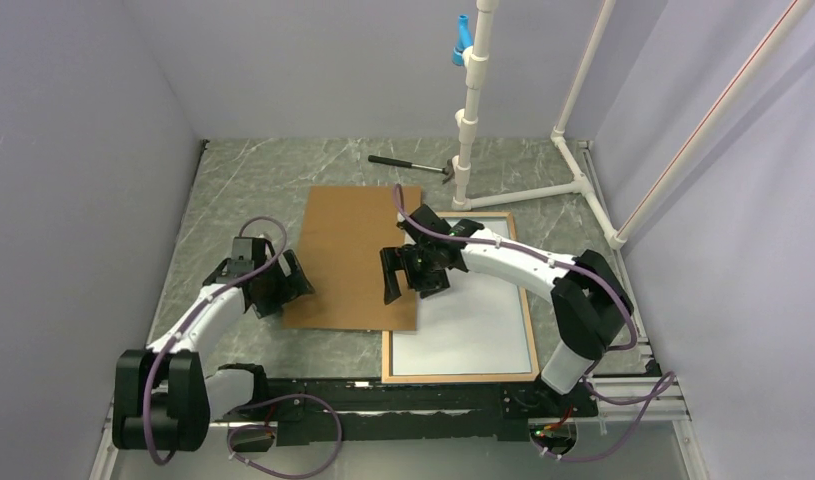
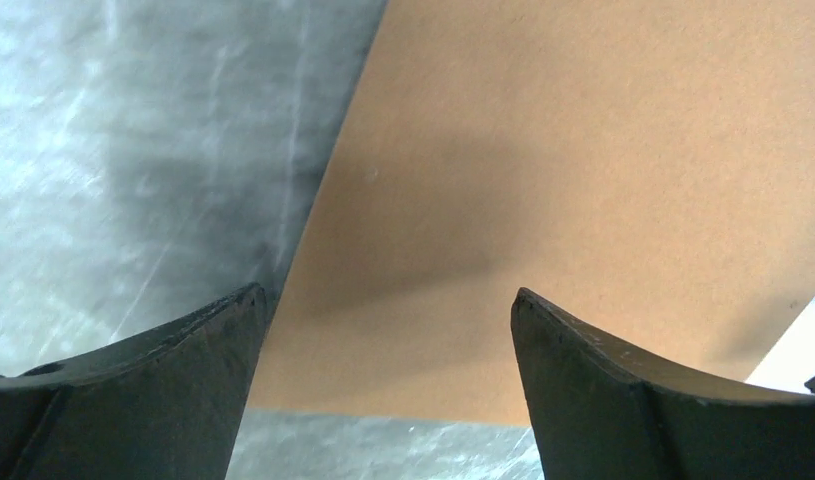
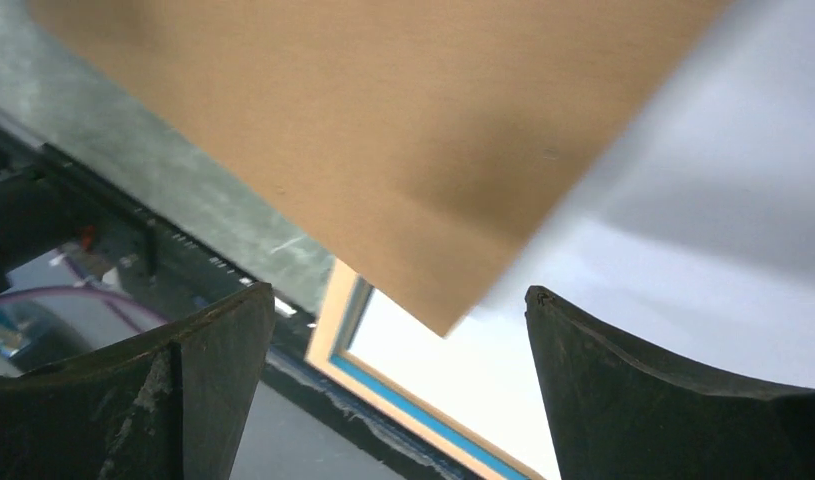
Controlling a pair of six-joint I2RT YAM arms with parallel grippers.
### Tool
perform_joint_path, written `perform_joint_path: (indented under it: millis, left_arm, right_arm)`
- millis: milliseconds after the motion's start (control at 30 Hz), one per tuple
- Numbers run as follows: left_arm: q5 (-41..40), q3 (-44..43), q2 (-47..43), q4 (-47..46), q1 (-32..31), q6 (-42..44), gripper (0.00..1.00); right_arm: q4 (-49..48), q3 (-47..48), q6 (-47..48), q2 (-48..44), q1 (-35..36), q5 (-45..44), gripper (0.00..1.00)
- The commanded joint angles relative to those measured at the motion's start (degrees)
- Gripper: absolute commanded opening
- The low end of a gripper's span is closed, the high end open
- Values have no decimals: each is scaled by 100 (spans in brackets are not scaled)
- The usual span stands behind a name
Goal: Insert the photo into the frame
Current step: Pick up the photo frame item at the center of the board.
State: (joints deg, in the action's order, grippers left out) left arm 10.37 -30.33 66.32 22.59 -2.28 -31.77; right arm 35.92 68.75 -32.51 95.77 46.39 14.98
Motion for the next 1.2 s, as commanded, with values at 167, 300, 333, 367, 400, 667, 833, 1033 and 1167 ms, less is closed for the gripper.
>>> perform_joint_path:
  millis: [167, 300, 333, 367, 400, 667, 833, 1033, 1167]
  left_arm:
    - [-398, -307, -339, 844, -14, -313, 95]
    - [17, -96, -39, 330, -11, -307, 94]
    - [157, 3, 39, 158, -1, -306, 93]
    - [283, 77, 130, 15, 6, -328, 93]
    - [379, 134, 215, -93, 8, -355, 93]
    - [768, 381, 649, -657, 3, -358, 91]
    - [803, 484, 746, -805, 7, -357, 90]
    - [871, 514, 839, -896, 7, -364, 89]
    - [872, 533, 798, -882, 3, -344, 89]
  right_arm:
    - [-954, -832, 278, -193, -1289, 718, 97]
    - [-1655, -879, 354, -43, -1552, 1464, 96]
    - [-1820, -885, 356, 4, -1554, 1588, 95]
    - [-2000, -905, 290, 64, -1561, 1682, 94]
    - [-2159, -933, 204, 135, -1557, 1782, 93]
    - [-3187, -1136, -604, 625, -1559, 1880, 84]
    - [-3105, -1091, -665, 644, -1569, 1641, 82]
    - [-3691, -1269, -922, 683, -1565, 1987, 72]
    - [-4052, -1402, -1094, 643, -1564, 2210, 57]
